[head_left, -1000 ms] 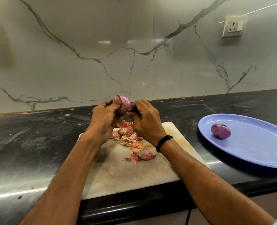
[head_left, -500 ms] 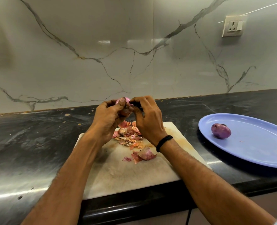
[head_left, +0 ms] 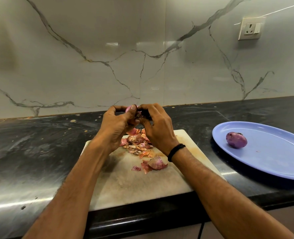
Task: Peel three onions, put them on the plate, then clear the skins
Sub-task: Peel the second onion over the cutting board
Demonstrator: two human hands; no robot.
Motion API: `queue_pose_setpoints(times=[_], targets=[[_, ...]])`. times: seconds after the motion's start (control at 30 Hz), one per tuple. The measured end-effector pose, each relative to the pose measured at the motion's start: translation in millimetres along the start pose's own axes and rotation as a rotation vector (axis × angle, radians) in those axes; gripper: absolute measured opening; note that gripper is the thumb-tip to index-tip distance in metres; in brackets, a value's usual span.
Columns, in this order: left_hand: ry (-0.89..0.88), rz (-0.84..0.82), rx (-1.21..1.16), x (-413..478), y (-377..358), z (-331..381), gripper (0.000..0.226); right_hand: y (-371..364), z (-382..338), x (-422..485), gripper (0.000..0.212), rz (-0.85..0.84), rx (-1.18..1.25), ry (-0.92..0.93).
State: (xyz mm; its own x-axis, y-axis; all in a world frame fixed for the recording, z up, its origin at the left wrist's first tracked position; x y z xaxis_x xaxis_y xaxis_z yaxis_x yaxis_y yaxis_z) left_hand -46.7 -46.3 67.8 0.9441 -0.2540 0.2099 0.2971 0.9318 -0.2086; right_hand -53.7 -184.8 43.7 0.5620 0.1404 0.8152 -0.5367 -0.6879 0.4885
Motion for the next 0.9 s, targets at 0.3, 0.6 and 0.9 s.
queue_pose_setpoints(times=[0.3, 0.6, 0.9], targets=[[-0.018, -0.05, 0.047, -1, 1, -1, 0.053, 5, 4, 0, 0.009, 0.076, -0.024, 0.005], [0.058, -0.053, -0.045, 0, -6, -5, 0.056, 4, -2, 0, 0.029, 0.006, -0.032, -0.031], [0.101, 0.043, -0.294, -1, -6, 2, 0.027, 10, 1, 2, 0.02, 0.166, 0.044, -0.121]])
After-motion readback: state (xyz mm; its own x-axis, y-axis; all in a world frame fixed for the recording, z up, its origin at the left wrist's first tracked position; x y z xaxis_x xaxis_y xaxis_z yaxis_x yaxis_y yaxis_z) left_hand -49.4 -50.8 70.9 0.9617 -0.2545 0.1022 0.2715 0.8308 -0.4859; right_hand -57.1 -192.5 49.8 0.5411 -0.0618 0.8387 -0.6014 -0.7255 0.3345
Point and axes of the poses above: each hand's wrist, its own x-axis towards the middle knuckle, its own y-axis out of the back of the hand, z = x × y, the point moved 2 cm from there along x, towards the middle knuckle, and after that the axes turned 10 degrees about -z, right-handed, at the moved point
